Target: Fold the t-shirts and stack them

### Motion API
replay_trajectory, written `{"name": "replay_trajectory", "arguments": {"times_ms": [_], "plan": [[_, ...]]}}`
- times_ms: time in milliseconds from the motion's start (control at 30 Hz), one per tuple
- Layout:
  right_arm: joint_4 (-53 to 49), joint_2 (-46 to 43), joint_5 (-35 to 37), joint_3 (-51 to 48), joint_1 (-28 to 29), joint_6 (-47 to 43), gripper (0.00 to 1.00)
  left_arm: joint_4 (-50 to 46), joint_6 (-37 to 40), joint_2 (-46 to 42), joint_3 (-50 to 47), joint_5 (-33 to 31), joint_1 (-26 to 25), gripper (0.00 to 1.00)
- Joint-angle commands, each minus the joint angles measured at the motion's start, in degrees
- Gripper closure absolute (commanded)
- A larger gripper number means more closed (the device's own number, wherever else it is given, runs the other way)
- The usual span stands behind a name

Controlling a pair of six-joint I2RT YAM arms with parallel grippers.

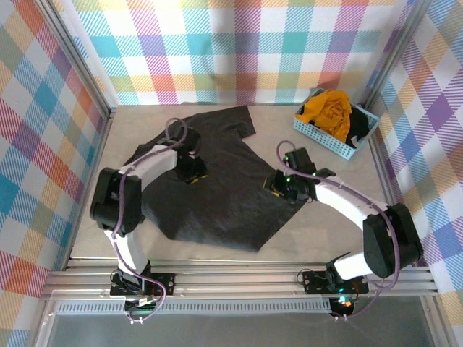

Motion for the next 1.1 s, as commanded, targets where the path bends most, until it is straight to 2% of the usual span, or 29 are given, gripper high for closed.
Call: {"name": "replay_trajectory", "arguments": {"times_ms": [0,100,233,433,600,733,800,867,967,1067], "plan": [[-2.04,1.92,-1.68,-1.66,-0.88,3.56,0.71,-0.81,1.90,4.55,5.31,1.19,-3.47,0.69],[-0.67,7.34,-1.39,-1.30,-1.25,4.77,0.71,-1.39,1.36,8.86,8.63,1.10,-4.72,0.71],[-0.08,16.61,1.08,4.76,-6.02,2.96,0.74,-1.48,0.49,11.21,13.10,0.98,-4.75,0.71],[-4.87,34.61,1.28,24.72,-14.91,-0.77,0.77,-3.47,0.04,8.60,19.74,0.60,-2.11,0.68],[-4.96,41.85,-0.93,41.55,-17.08,-4.67,0.74,-4.31,-0.05,0.56,15.85,-1.10,3.79,0.64],[-4.26,39.50,-0.01,47.36,-15.25,-9.72,0.63,-4.50,0.54,-7.91,6.75,-2.32,10.53,0.59],[-3.34,35.20,1.16,44.95,-14.22,-10.36,0.58,-4.09,1.22,-11.03,2.26,-0.67,13.60,0.58],[-2.13,29.85,2.98,39.79,-13.27,-9.72,0.54,-3.69,2.70,-12.56,0.00,1.36,14.39,0.58],[-2.06,20.28,5.45,28.59,-12.17,-5.95,0.54,-2.09,5.55,-13.38,-1.31,6.38,10.85,0.59],[-3.08,10.39,6.54,15.99,-11.23,-2.42,0.57,-5.78,10.17,-12.72,-1.33,4.24,3.74,0.60]]}}
